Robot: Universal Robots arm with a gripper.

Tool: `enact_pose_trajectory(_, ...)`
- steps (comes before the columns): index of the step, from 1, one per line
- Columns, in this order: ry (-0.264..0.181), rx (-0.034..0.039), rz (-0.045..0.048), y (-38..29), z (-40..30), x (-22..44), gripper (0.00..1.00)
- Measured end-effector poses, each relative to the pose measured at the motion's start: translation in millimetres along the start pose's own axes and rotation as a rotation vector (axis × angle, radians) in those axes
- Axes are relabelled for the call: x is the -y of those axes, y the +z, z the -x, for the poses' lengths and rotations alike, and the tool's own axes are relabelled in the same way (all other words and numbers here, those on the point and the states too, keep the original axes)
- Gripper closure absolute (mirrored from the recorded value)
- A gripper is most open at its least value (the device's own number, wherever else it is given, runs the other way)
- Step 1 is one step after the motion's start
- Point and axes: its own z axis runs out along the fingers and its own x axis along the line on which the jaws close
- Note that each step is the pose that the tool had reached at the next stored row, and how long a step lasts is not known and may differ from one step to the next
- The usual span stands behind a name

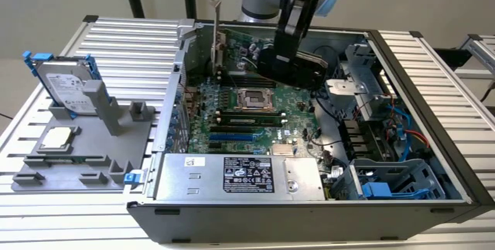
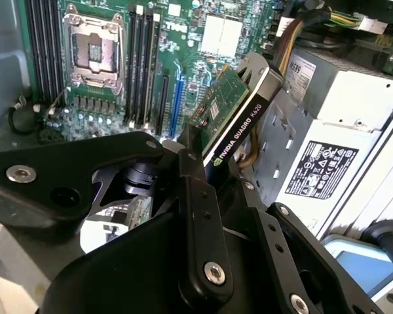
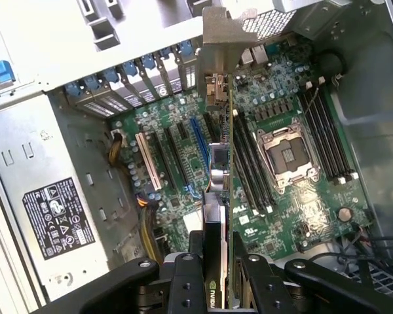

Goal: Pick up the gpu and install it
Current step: 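Insert the gpu into the slot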

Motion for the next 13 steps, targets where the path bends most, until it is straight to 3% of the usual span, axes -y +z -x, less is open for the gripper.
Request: enact_pose_trajectory(13, -0.075, -0.004, 0.0014, -1.4, 0.0, -0.1, 1.0)
